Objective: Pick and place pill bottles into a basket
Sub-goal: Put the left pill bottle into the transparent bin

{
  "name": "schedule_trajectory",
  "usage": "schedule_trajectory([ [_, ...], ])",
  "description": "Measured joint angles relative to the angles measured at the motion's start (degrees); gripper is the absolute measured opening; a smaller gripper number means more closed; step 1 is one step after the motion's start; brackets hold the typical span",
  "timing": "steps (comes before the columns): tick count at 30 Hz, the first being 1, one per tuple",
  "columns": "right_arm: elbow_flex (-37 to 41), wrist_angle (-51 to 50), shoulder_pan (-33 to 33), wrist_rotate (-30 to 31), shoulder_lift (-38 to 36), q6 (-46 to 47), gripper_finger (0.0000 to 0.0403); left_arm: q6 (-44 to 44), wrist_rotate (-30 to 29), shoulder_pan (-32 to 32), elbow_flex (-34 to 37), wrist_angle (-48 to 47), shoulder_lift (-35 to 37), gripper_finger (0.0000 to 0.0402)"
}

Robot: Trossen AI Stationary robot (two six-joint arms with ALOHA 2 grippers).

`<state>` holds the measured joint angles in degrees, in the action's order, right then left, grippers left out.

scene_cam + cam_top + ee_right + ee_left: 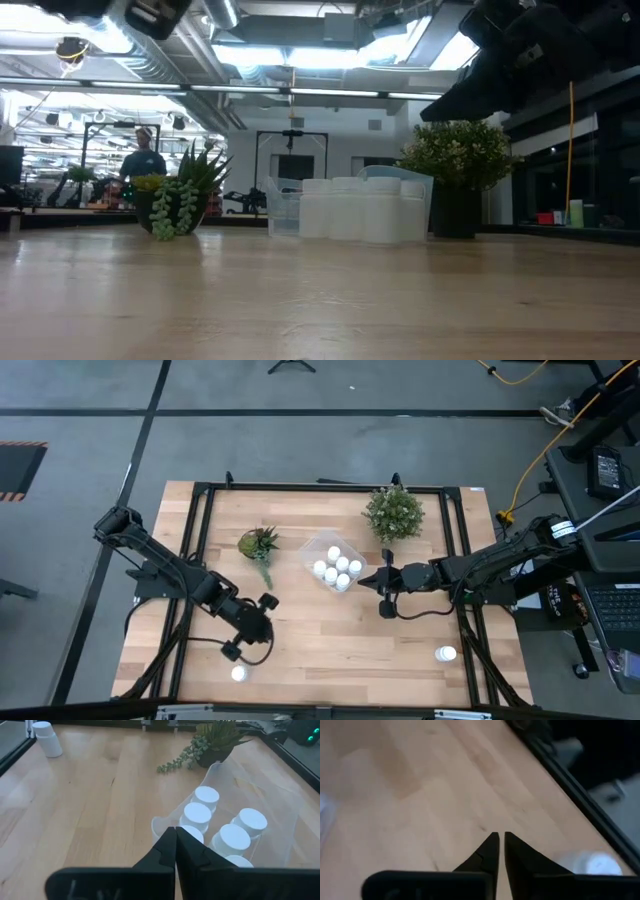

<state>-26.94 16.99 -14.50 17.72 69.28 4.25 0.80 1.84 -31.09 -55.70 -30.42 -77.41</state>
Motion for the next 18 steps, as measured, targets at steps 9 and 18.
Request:
schedule_trajectory([
  [9,0.00,-0.02,0.01,-0.01,0.00,0.43,0.0004,-5.62,-5.49,0.06,-0.02,0.67,0.00,0.0127],
  [18,0.00,-0.04,0.00,-0.02,0.00,3.27,0.0004,-5.13,-6.60,-0.28,-0.02,0.67,0.00,0.0238],
])
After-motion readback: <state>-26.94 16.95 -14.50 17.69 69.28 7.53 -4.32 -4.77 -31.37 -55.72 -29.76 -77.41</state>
